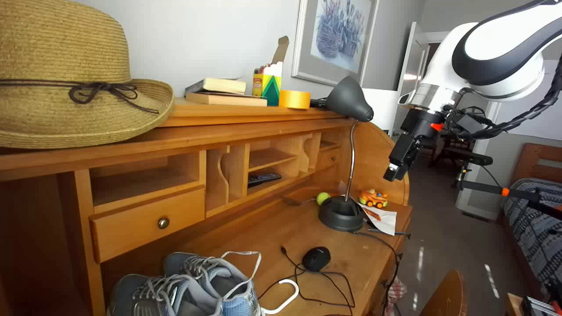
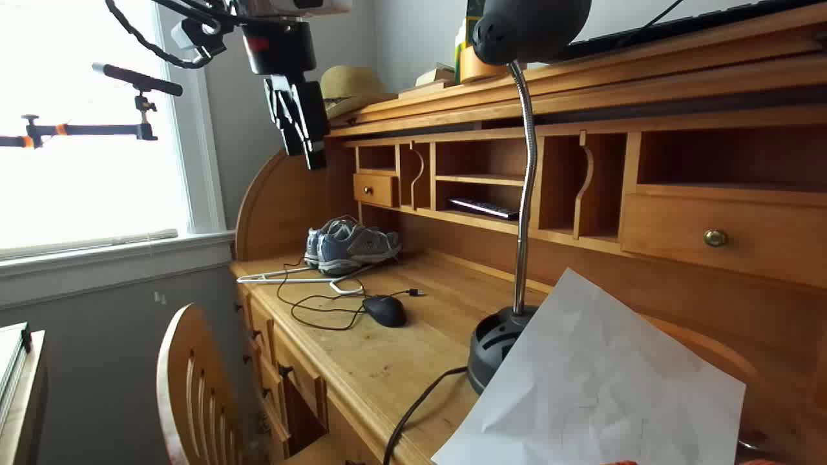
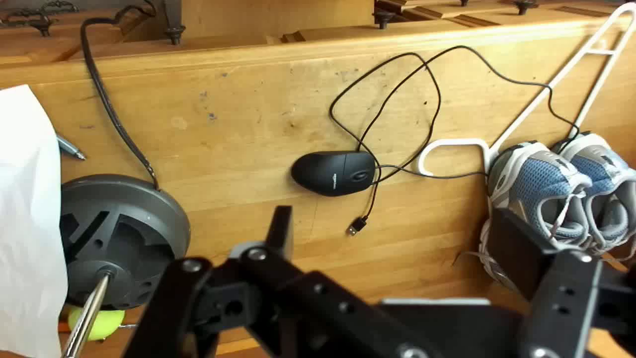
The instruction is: Turn the mouse to the right
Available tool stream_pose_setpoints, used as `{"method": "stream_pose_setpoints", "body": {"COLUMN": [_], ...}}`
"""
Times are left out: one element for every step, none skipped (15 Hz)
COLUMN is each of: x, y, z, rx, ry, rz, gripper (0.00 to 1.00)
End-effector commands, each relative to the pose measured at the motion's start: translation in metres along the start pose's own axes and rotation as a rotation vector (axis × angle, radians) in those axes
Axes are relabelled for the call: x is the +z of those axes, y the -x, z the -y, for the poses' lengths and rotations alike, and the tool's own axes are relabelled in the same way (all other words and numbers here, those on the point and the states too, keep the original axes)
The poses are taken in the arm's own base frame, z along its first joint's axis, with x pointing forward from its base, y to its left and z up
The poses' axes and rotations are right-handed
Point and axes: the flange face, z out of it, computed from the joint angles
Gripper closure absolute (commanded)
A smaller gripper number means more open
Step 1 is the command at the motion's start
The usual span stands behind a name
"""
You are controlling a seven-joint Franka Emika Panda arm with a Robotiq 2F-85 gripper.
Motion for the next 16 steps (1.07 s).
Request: {"method": "stream_pose_setpoints", "body": {"x": [0.000,0.000,0.000,0.000,0.000,0.000,0.005,0.013,0.018,0.024,0.030,0.037,0.043,0.049,0.058,0.066], "y": [0.000,0.000,0.000,0.000,0.000,0.000,-0.005,-0.009,-0.012,-0.016,-0.021,-0.025,-0.029,-0.033,-0.038,-0.042], "z": [0.000,0.000,0.000,0.000,0.000,0.000,-0.006,-0.011,-0.014,-0.019,-0.023,-0.029,-0.035,-0.041,-0.047,-0.049], "rx": [0.000,0.000,0.000,0.000,0.000,0.000,-0.027,-0.115,-0.171,-0.222,-0.276,-0.328,-0.384,-0.437,-0.489,-0.542], "ry": [0.000,0.000,0.000,0.000,0.000,0.000,0.029,0.030,0.018,0.005,-0.010,-0.015,-0.021,-0.028,-0.039,-0.048], "rz": [0.001,0.001,0.001,0.001,0.001,0.001,0.035,0.077,0.090,0.098,0.099,0.117,0.124,0.136,0.150,0.160], "gripper": [0.00,0.00,0.00,0.00,0.00,0.00,0.00,0.00,0.00,0.00,0.00,0.00,0.00,0.00,0.00,0.00]}}
